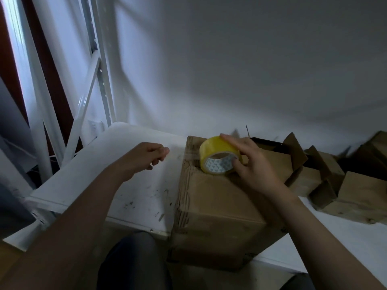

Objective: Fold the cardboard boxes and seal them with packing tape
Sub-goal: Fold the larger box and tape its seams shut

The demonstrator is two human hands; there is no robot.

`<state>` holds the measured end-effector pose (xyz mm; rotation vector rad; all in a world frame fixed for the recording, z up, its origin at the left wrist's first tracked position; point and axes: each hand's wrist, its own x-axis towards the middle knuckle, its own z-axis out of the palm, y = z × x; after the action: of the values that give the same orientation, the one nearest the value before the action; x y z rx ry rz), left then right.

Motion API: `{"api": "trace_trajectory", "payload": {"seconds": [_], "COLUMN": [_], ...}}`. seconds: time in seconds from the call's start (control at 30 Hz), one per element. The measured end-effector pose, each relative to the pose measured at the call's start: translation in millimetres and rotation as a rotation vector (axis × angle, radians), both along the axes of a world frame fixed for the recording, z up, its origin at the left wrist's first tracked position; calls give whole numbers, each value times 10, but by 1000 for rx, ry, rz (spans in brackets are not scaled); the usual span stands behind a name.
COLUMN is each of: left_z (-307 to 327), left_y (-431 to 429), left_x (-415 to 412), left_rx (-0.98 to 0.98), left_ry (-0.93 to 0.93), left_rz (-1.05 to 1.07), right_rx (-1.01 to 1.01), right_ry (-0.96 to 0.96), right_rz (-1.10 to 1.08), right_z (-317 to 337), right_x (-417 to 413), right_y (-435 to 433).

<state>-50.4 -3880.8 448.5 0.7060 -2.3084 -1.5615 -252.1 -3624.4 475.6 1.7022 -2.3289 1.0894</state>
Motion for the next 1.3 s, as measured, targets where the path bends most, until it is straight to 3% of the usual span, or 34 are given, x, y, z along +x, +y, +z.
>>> {"api": "trace_trajectory", "payload": {"seconds": [0.13, 0.37, 0.93, 1.3], "left_z": [-53, -292, -1082, -1328], "left_y": [-103, -207, -87, 336], "left_x": [83, 162, 13, -177], "left_rx": [46, 137, 291, 326], "left_ry": [9, 59, 9, 126], "left_rz": [-27, -8, -38, 37], "right_rx": [125, 193, 232, 192], "right_ry": [171, 306, 434, 436], "right_rz": [-36, -107, -261, -292], "right_z": [173, 203, 94, 45], "right_x": [138, 206, 622, 642], "right_y": [-116, -163, -410, -472]}}
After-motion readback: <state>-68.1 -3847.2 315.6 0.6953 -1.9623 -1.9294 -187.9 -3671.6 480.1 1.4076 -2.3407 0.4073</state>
